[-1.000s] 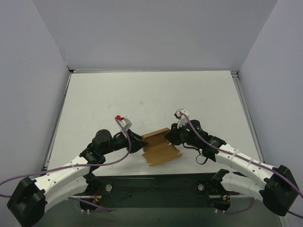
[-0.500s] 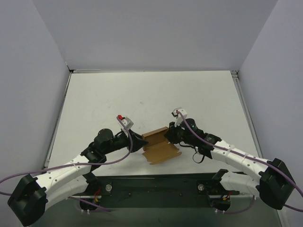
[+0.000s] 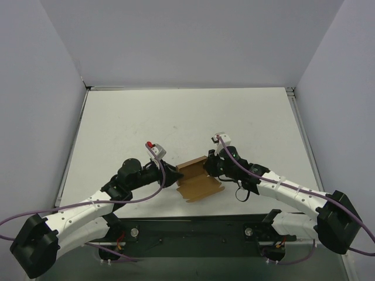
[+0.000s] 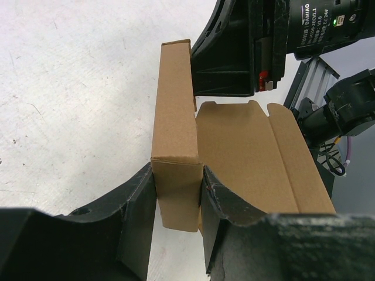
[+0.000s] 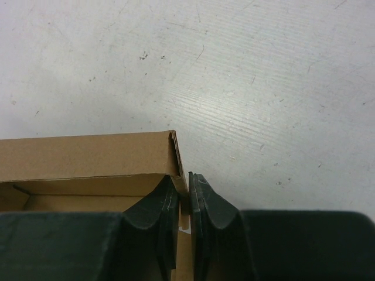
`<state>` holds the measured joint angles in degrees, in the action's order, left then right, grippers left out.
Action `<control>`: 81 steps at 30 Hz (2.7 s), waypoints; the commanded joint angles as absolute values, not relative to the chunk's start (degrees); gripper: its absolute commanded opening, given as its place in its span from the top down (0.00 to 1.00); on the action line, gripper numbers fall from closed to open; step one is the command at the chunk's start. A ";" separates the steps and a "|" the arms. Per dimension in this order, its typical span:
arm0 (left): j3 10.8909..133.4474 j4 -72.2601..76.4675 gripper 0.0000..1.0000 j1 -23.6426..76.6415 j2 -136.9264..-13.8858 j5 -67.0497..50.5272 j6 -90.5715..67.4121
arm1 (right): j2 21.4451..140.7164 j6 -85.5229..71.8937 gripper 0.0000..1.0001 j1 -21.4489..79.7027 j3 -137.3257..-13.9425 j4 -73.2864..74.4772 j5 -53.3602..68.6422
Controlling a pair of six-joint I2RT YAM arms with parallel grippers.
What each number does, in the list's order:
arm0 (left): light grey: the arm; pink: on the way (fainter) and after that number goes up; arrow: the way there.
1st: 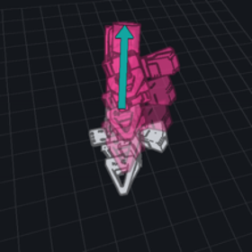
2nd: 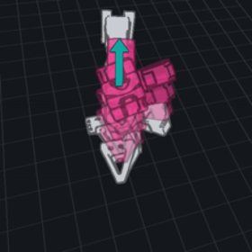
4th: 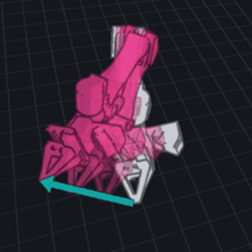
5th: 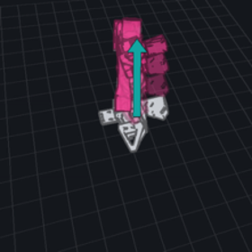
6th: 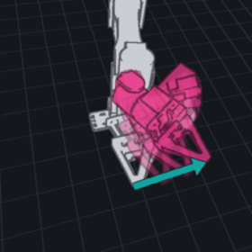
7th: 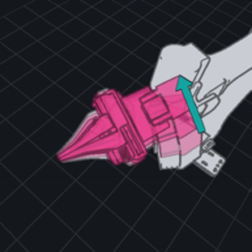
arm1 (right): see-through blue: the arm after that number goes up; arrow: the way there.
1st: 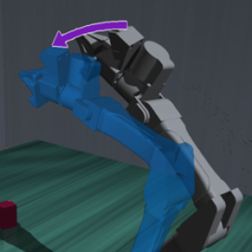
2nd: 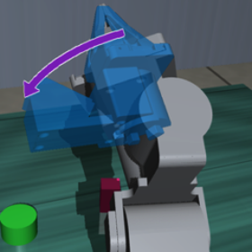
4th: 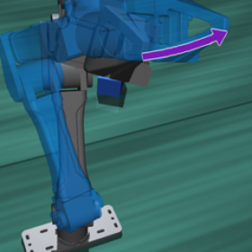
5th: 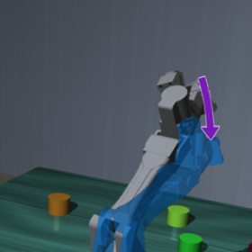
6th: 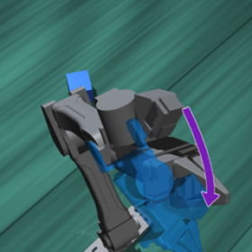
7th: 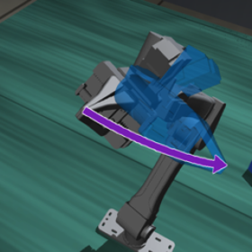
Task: Fold the paper box
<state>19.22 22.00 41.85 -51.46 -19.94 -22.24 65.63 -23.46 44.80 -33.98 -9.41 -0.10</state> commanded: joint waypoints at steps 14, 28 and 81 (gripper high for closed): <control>24.52 16.09 0.76 41.40 -54.58 -11.97 -23.73 | 63.56 -20.83 0.80 41.48 -32.70 0.53 -9.15; 24.78 15.47 0.75 41.31 -57.92 -9.84 -25.93 | 53.26 -19.86 0.43 42.54 -31.90 0.88 2.54; 6.50 33.87 0.14 39.64 -68.13 2.54 -50.19 | 61.43 -49.31 0.44 47.90 -30.41 -0.79 -11.69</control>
